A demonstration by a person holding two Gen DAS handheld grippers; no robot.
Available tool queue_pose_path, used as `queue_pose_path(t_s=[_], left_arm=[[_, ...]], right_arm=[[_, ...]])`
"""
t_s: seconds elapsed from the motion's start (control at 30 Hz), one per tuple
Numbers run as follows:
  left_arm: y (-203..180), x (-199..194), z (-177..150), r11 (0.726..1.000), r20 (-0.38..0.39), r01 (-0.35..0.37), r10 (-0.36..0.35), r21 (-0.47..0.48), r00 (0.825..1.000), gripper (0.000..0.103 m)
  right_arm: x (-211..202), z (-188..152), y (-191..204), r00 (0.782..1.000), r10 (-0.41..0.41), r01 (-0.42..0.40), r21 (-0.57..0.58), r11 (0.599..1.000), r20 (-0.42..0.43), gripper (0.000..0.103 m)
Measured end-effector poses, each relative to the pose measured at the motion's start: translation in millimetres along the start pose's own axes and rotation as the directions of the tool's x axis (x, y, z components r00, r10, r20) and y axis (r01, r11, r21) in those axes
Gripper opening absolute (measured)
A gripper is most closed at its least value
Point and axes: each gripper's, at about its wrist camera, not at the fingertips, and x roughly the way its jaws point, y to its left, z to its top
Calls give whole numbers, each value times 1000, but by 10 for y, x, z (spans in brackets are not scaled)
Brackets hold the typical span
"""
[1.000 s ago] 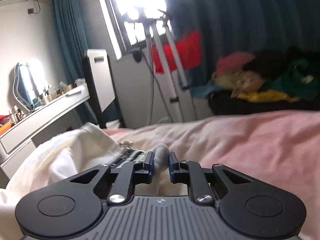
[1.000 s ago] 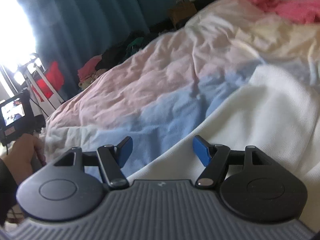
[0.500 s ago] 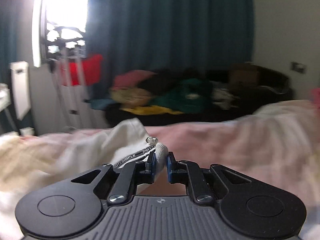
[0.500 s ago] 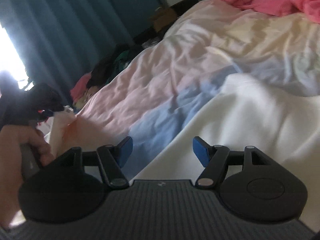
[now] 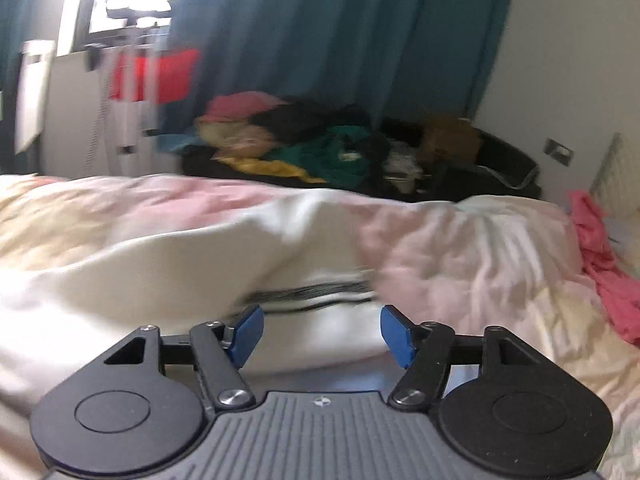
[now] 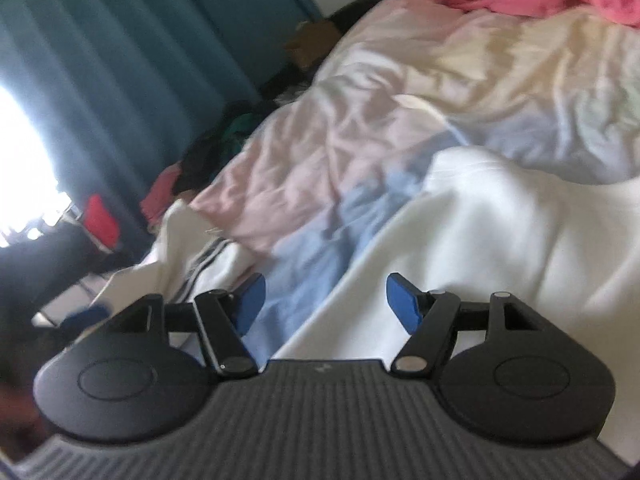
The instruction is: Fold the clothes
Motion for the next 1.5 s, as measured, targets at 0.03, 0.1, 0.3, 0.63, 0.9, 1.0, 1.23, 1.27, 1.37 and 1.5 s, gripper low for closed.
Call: queue_pose_path(t_s=[0.03,0.1,0.3,0.63,0.9,1.0,1.23,1.27,1.37,1.5], left_arm=[[190,-186,-12,999,-2,-29,29,-35,1000,76],[559,-569,-57,991,-2,-83,83,-103,997,81],[1263,-1492,-285,964,13,-207,212,-170,977,82],[1635,-1848,-542,968,4,-216,219,-125,976,83],[1972,-1725,-633,969,-55,-192,186,-154,981,84],[2118,-1682,-625,964,-73,-196,185,-180,980,84],[2350,-1460,-670,951,-126,-206,181,-230,975,83],[2378,-1419,-676,950,-138,-205,176,-237,975,84],[2421,-1325,-686,947,-155,-208,173,-246,973,83],[2423,-1223,-691,945,-168,-227,190,-236,967,83]], right_arm=[[-7,-16,45,1000,16,-16,-18,1000,-1,70],[-16,-48,130,999,46,-47,-49,998,-9,70],[-122,-180,399,991,129,-135,-164,977,-47,70],[-122,-324,488,961,198,-225,-131,965,-192,69],[311,-317,536,931,257,-269,-10,963,-260,68],[552,-285,607,929,279,-271,65,960,-245,67],[1332,-257,873,957,226,-207,115,971,-182,63],[1419,-241,887,964,212,-192,127,973,-162,62],[1640,-161,936,983,145,-130,131,983,-114,39],[1790,69,1001,994,49,-41,86,995,-98,8]])
